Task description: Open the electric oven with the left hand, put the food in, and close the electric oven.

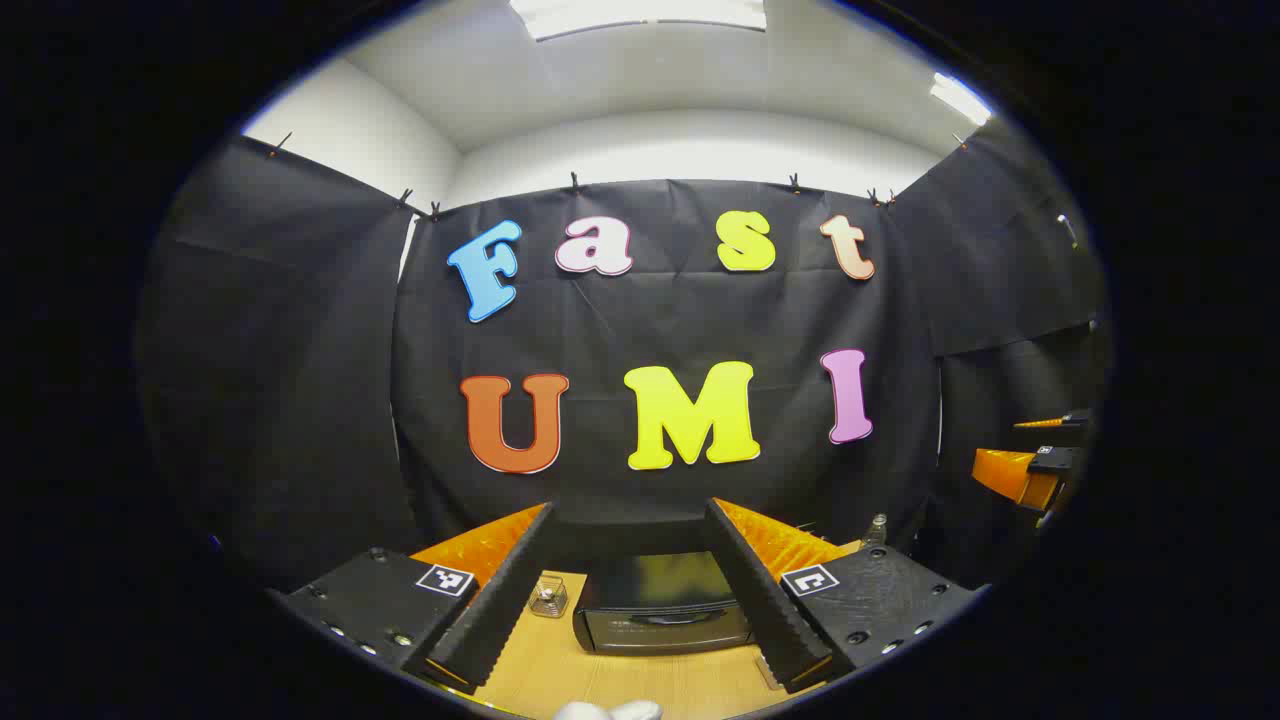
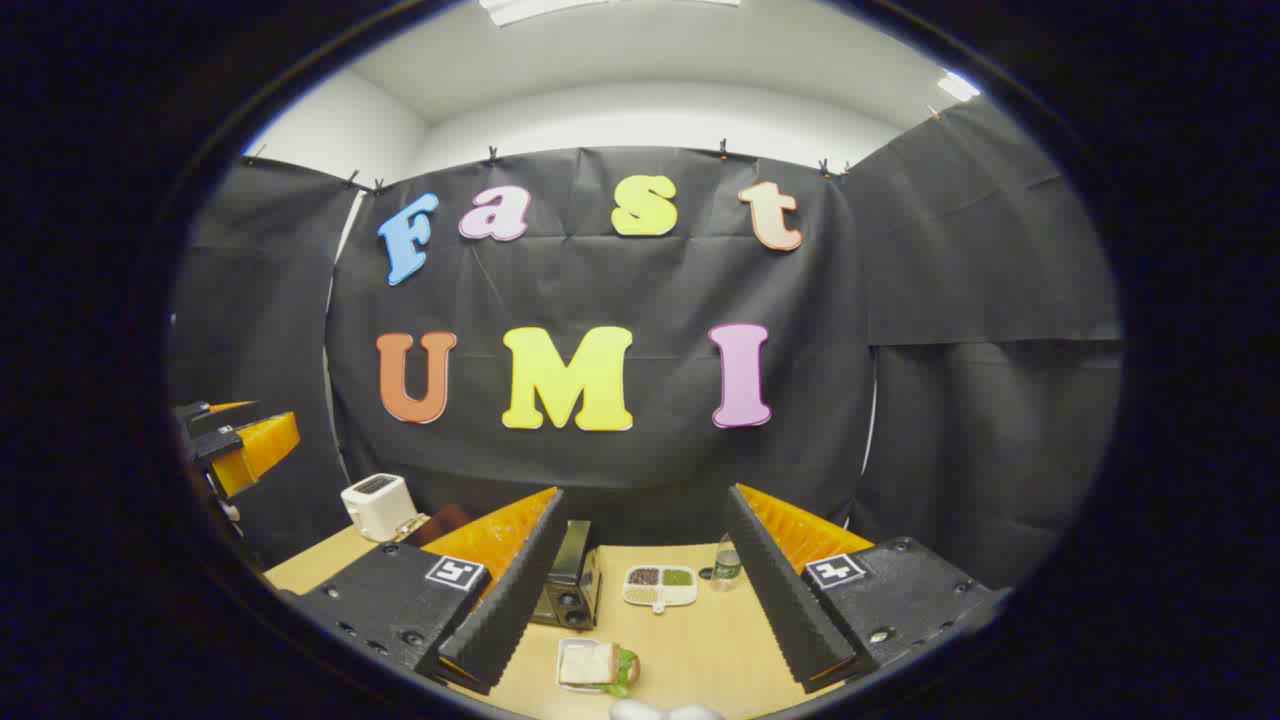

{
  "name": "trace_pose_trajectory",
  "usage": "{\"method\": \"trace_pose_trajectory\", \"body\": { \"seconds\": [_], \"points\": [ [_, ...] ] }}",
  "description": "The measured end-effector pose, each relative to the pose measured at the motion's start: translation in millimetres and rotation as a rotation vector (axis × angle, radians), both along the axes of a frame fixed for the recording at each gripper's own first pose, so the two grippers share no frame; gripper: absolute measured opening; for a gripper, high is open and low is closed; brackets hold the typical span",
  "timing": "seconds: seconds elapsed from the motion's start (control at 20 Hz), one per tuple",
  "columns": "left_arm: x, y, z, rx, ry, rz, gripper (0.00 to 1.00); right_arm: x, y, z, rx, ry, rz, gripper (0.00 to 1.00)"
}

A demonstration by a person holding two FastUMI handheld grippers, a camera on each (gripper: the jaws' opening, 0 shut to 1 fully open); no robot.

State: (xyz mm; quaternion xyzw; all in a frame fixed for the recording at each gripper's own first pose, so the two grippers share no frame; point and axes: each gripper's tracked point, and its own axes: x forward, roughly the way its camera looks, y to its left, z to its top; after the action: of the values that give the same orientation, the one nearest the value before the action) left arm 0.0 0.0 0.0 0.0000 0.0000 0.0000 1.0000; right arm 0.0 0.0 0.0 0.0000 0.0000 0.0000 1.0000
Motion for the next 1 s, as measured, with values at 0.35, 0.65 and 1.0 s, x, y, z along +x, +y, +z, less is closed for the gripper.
{"method": "trace_pose_trajectory", "body": {
  "seconds": [0.35, 0.65, 1.0],
  "points": [
    [-1.2, -0.7, -2.4, 0.016, 0.009, 0.012, 0.96, 1.9, -4.2, 0.4, -0.014, -0.005, 0.010, 0.99],
    [-3.1, -1.6, -0.7, 0.023, 0.001, 0.020, 0.96, 0.6, -7.1, 0.9, -0.021, -0.017, 0.007, 0.99],
    [4.2, -11.5, -13.2, 0.010, -0.003, 0.011, 0.96, -1.5, -15.2, 1.2, -0.023, -0.023, 0.002, 0.99]
  ]
}}
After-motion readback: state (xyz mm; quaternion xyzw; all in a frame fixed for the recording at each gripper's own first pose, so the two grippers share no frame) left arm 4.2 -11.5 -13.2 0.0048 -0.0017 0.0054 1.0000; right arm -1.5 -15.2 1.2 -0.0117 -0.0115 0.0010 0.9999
